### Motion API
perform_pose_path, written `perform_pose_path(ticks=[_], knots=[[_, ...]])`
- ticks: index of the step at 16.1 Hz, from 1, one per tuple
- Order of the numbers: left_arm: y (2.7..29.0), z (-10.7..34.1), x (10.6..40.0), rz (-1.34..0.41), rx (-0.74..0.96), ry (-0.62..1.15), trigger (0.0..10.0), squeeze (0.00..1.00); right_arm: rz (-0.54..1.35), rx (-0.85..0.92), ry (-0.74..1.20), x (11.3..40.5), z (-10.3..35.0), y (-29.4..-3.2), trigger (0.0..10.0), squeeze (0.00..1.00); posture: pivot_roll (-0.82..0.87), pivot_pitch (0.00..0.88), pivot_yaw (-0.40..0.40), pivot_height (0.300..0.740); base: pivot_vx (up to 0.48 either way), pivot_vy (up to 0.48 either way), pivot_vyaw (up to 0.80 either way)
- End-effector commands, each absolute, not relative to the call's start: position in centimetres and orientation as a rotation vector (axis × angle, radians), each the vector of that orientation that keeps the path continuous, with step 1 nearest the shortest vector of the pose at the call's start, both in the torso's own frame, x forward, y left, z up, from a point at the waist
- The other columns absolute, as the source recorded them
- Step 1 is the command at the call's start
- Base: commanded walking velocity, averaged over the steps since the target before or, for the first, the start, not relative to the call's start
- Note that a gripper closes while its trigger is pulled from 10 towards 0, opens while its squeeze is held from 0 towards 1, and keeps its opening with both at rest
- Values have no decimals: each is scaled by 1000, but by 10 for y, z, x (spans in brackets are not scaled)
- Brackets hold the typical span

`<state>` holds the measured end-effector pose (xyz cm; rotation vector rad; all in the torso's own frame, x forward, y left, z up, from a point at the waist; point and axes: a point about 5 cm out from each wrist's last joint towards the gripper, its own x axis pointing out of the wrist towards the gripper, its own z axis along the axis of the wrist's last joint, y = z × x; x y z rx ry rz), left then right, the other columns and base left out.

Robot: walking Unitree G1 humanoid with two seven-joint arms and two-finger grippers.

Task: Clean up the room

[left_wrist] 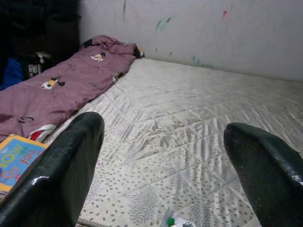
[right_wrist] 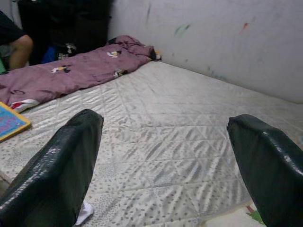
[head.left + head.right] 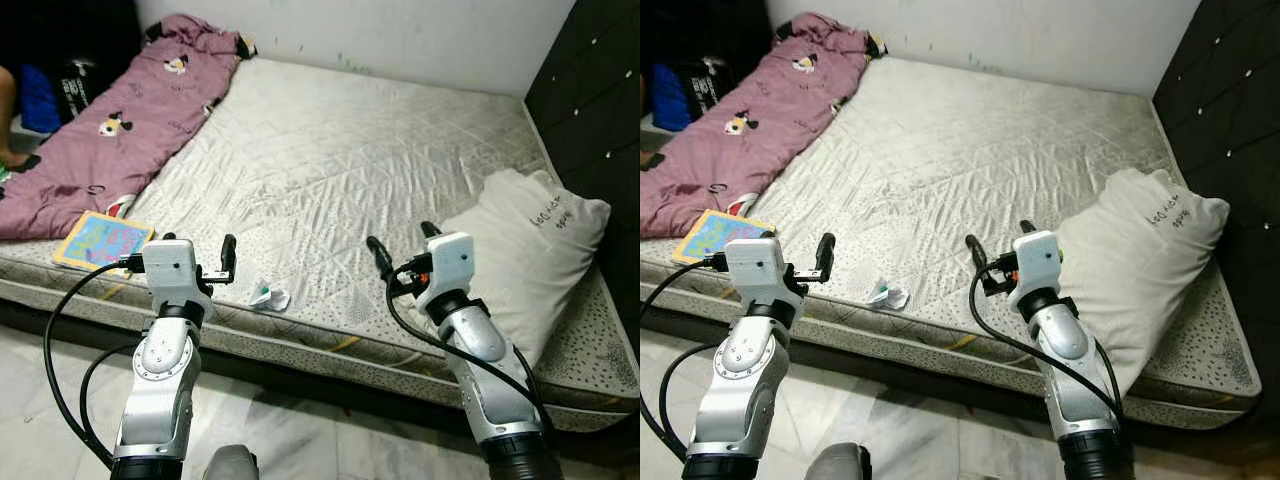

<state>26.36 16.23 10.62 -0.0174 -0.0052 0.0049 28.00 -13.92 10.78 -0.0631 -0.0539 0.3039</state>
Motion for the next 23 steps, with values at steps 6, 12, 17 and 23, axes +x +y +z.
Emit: perform_pose_path(ticks=[6,12,17,23], knots=[[162,107,267,-4,-66,2,10000,0,273,-48,-37,284,106,-144,10000,0,42,0,-72,740,0,0,-800],[159,110,267,-41,-83,-23,10000,0,291,-57,-43,285,107,-143,10000,0,41,0,-80,740,101,0,0],[158,111,267,-47,-90,-20,10000,0,291,-56,-43,286,108,-143,10000,0,38,0,-81,740,329,0,0],[159,111,268,-46,-90,-20,10000,0,292,-55,-44,287,109,-143,10000,0,38,0,-81,740,329,0,0]])
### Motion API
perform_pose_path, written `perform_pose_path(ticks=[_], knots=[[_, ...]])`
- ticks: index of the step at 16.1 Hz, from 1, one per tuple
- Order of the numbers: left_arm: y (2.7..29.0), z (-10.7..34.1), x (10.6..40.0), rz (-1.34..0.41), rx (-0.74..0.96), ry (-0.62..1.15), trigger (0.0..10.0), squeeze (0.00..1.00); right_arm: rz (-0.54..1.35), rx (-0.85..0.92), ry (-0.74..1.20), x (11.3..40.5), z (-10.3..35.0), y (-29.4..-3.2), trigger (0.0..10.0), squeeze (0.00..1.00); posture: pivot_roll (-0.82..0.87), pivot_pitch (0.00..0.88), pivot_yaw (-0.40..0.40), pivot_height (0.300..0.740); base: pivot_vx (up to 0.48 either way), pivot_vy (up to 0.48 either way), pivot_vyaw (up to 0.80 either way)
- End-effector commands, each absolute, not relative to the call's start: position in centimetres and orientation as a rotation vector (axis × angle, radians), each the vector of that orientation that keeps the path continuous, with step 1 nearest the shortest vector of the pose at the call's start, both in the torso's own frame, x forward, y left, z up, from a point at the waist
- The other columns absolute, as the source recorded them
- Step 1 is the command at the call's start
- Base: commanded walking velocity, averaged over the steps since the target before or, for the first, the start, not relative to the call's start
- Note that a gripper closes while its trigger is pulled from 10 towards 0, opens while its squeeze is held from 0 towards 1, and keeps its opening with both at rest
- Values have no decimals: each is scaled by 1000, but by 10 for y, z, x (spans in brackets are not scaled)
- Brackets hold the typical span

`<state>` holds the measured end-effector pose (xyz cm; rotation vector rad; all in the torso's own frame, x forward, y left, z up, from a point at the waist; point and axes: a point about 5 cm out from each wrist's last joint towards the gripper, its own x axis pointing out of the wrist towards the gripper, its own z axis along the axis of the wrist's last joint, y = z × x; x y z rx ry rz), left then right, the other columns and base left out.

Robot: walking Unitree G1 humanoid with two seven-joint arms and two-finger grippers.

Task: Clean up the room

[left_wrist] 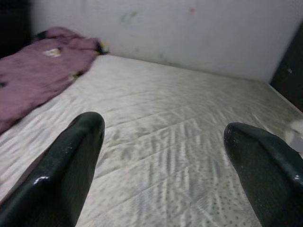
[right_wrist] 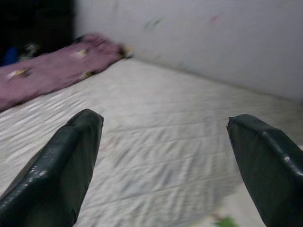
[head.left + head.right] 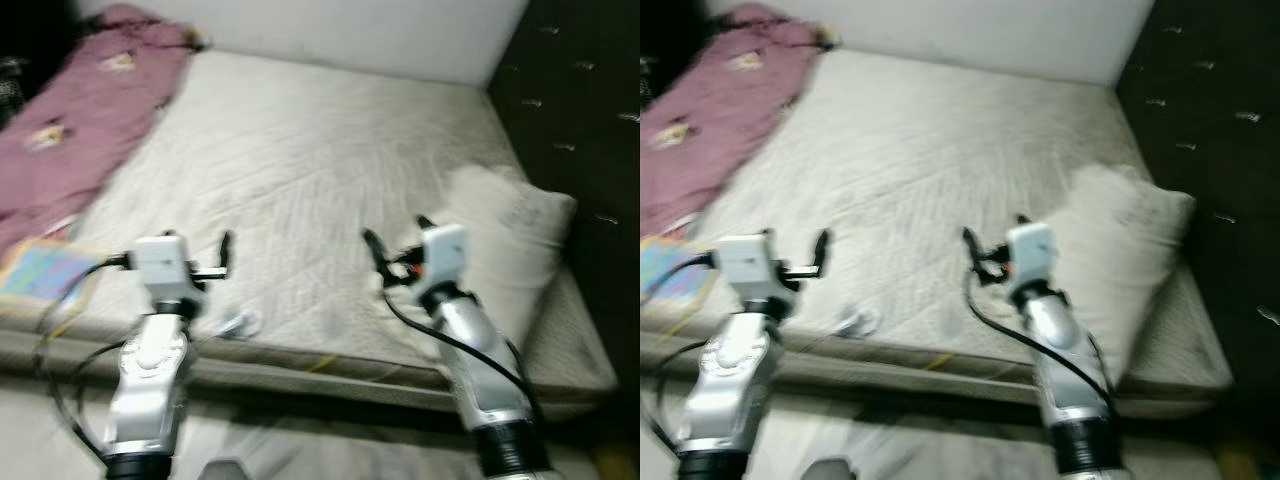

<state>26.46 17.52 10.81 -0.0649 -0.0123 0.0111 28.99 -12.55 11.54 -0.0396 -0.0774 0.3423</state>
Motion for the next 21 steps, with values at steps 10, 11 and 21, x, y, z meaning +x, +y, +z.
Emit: perform_pose_path(ticks=[10,11,21], knots=[[160,103,267,-15,-115,17,10000,0,291,-50,-31,286,104,-144,10000,0,45,0,-73,740,61,70,0],[163,99,266,10,-140,35,10000,0,281,-44,-27,287,102,-145,10000,0,42,0,-67,740,0,480,0],[166,103,268,17,-119,12,10000,0,274,-35,-32,292,104,-144,10000,0,44,0,-69,740,0,480,0]])
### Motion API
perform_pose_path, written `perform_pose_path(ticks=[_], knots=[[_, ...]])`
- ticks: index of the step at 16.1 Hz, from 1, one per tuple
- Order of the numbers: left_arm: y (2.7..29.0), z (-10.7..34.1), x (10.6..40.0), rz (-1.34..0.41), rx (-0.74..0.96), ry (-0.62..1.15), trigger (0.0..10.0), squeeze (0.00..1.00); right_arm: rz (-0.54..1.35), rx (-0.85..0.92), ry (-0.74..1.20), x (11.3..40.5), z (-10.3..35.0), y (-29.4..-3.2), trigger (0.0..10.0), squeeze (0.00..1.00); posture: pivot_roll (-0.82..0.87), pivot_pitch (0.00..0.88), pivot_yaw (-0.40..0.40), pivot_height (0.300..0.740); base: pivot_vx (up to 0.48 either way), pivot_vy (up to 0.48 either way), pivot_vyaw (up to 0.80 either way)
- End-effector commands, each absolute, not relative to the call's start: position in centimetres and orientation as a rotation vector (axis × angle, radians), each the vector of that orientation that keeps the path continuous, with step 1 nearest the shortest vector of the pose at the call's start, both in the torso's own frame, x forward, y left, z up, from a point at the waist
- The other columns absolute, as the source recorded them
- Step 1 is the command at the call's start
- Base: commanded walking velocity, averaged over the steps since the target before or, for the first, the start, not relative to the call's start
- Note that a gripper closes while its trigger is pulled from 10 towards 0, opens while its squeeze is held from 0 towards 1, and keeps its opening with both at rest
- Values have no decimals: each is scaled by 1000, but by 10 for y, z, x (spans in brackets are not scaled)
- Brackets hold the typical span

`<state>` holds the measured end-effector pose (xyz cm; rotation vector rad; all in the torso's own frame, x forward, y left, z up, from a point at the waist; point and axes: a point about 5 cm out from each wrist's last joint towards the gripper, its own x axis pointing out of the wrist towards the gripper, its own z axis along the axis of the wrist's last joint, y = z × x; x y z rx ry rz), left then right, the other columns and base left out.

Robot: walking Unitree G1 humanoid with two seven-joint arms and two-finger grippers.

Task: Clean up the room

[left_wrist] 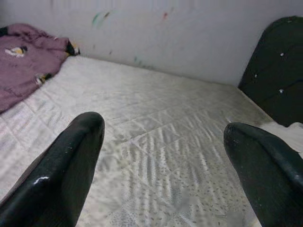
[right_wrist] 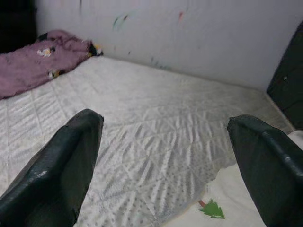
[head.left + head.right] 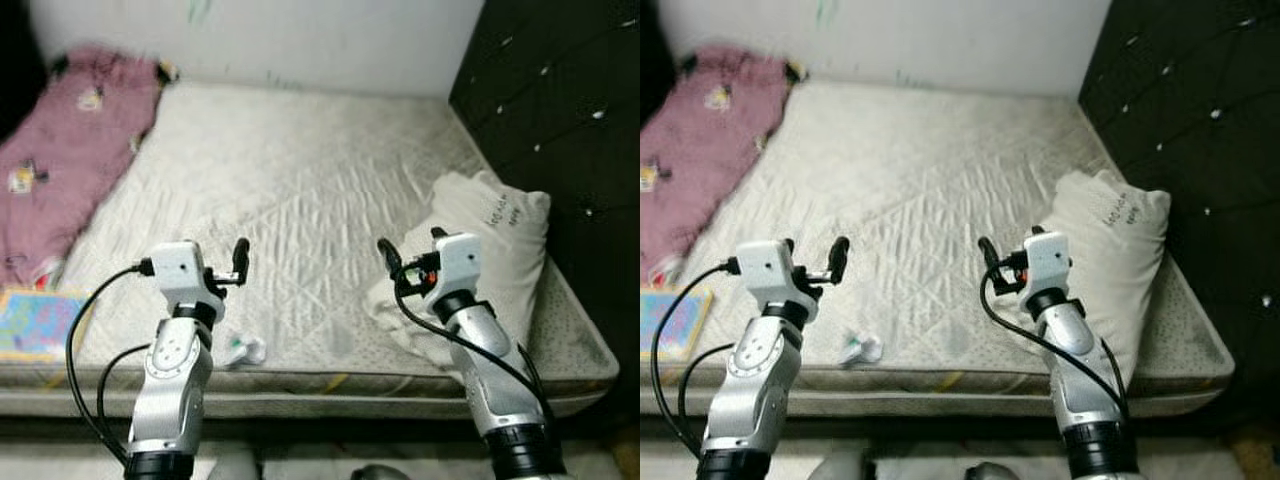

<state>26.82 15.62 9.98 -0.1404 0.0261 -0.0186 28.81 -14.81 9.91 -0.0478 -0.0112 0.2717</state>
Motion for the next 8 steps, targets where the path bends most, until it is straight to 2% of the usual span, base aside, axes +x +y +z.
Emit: perform_pose_path(ticks=[1,5,8], knots=[[169,102,267,40,-114,16,10000,0,260,-20,-30,294,104,-144,10000,0,41,0,-54,740,0,480,0],[174,108,275,65,-100,-8,10000,0,231,28,-33,303,106,-137,10000,0,45,0,-35,740,0,480,0],[175,123,293,72,-99,-52,10000,0,208,52,-26,315,109,-136,10000,0,24,0,-15,740,0,0,0]])
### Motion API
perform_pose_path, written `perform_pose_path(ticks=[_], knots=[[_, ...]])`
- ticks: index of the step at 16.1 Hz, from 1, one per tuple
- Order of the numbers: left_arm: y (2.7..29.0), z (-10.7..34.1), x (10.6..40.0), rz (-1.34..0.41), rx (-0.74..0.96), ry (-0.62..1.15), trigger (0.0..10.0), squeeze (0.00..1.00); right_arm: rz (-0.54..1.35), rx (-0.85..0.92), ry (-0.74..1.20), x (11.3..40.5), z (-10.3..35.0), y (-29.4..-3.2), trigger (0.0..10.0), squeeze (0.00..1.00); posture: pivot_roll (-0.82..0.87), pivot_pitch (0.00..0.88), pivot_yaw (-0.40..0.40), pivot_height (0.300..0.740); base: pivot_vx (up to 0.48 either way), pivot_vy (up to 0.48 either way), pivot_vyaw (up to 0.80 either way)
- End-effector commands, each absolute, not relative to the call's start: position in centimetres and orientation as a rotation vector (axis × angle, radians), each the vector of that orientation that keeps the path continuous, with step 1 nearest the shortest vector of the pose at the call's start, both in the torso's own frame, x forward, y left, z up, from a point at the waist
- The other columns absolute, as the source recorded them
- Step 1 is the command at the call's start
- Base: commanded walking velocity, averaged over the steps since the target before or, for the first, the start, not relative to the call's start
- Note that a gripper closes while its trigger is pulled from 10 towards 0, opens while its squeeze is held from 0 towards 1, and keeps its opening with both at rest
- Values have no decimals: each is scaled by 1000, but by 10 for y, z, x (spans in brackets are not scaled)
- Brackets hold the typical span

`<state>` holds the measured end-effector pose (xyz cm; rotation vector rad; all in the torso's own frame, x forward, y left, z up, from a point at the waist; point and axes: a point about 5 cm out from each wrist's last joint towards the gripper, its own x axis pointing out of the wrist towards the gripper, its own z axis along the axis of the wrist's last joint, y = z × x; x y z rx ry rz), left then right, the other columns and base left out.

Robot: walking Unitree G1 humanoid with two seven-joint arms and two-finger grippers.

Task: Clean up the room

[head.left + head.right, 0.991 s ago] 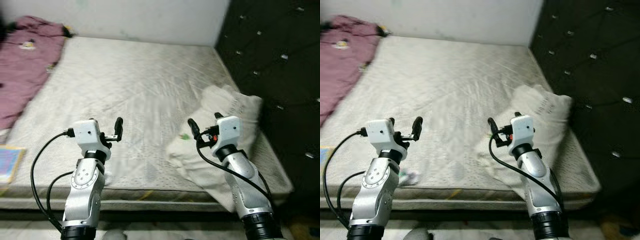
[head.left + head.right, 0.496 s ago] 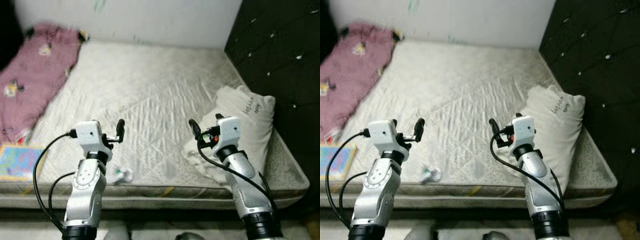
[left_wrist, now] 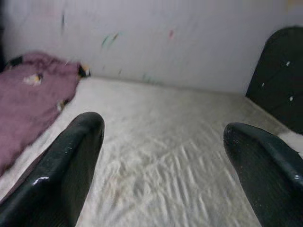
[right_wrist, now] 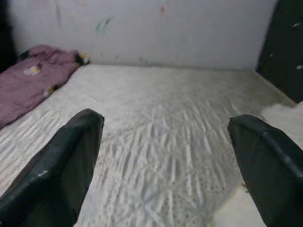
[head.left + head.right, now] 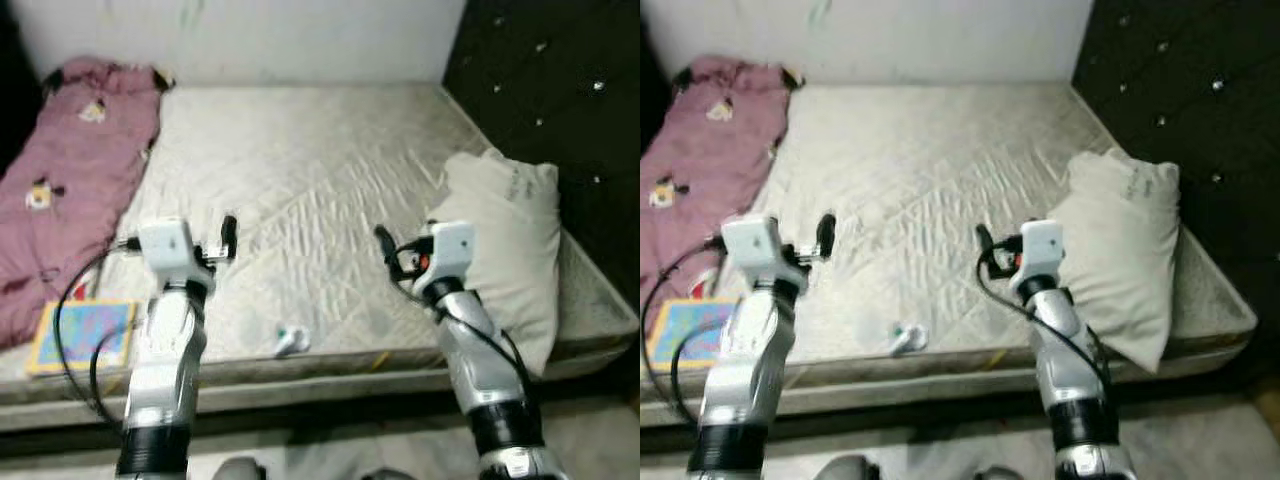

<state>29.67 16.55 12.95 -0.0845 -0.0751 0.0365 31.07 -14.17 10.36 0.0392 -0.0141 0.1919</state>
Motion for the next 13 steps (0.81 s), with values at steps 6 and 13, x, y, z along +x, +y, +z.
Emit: perform_pose_path(ticks=[6,13], knots=[[174,130,292,77,-52,-74,10000,0,206,71,-59,313,119,-131,10000,0,24,0,-10,740,0,0,-260],[178,113,277,93,-54,-9,10000,0,191,104,-30,307,115,-132,10000,0,57,0,-52,740,0,0,0]])
